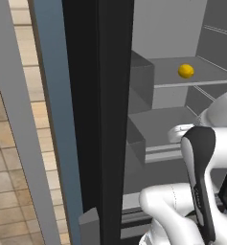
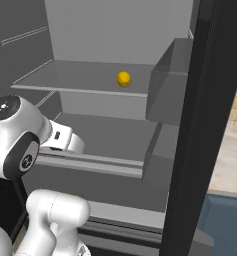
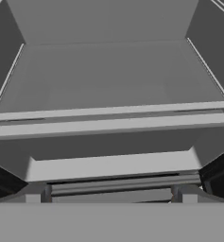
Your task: Grab the lime and lemon from the fridge, place them in the blender, close the lid, and turn on the blender to create a marinade.
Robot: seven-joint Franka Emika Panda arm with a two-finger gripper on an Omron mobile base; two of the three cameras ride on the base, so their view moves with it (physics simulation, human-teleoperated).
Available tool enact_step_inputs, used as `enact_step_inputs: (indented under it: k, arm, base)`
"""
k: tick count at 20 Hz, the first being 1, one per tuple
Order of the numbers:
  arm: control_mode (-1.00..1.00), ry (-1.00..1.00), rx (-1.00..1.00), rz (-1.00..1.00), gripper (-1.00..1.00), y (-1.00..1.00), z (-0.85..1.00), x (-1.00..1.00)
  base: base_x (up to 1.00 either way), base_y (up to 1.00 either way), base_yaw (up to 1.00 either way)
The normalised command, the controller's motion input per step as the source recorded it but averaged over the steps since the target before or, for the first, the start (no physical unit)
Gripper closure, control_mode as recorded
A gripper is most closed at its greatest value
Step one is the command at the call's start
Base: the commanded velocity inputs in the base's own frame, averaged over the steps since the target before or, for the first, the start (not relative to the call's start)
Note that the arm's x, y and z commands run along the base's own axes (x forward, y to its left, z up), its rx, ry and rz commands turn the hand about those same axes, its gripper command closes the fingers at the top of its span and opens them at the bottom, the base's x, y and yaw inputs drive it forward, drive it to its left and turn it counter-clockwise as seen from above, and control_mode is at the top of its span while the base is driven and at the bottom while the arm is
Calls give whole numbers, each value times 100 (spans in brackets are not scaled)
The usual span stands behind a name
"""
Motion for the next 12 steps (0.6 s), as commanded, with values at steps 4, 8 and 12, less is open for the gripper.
enact_step_inputs:
  k: [4,8,12]
  arm:
    - [-100,-1,0,0,-100,0,17,14]
    - [-100,-13,0,0,-100,-6,100,80]
    - [-100,-12,0,0,-100,-24,100,96]
  base:
    - [34,0,0]
    - [0,0,0]
    - [0,0,0]
